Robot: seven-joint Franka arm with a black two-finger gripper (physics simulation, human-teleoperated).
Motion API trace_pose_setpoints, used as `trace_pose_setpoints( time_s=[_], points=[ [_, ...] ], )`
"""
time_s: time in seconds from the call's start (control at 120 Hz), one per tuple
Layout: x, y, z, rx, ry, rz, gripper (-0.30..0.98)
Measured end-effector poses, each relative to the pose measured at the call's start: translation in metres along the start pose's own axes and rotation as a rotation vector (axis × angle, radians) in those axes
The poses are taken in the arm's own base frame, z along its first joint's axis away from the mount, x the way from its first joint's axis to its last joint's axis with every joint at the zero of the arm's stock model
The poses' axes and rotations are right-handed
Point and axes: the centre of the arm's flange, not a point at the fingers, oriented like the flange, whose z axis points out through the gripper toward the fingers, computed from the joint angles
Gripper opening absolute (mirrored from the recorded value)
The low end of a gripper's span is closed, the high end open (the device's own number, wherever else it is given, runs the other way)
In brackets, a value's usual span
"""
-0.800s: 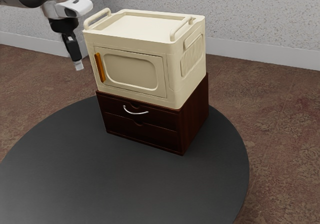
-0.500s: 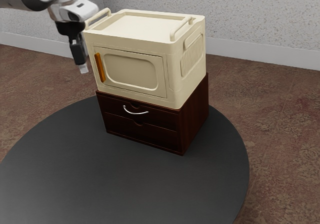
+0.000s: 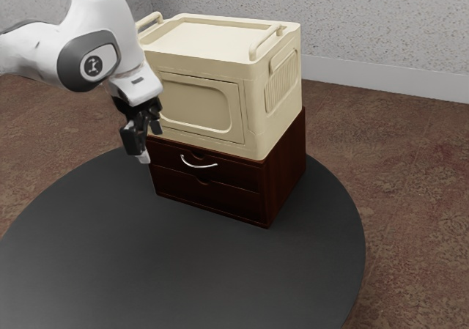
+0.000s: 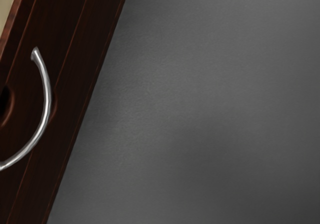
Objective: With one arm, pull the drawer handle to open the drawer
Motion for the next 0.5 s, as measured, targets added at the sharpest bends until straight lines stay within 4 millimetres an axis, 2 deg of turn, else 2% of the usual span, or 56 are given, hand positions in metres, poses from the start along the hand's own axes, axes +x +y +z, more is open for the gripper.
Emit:
trace_pose_setpoints(
  time_s=[0.142,0.317,0.392,0.5],
  points=[
    [-0.001,0.004,0.033,0.055,0.017,0.089,0.62],
    [0.007,-0.011,0.060,0.128,0.038,0.176,0.39],
    [0.010,-0.018,0.073,0.150,0.043,0.205,0.33],
    [0.010,-0.028,0.081,0.188,0.050,0.240,0.28]
  ],
)
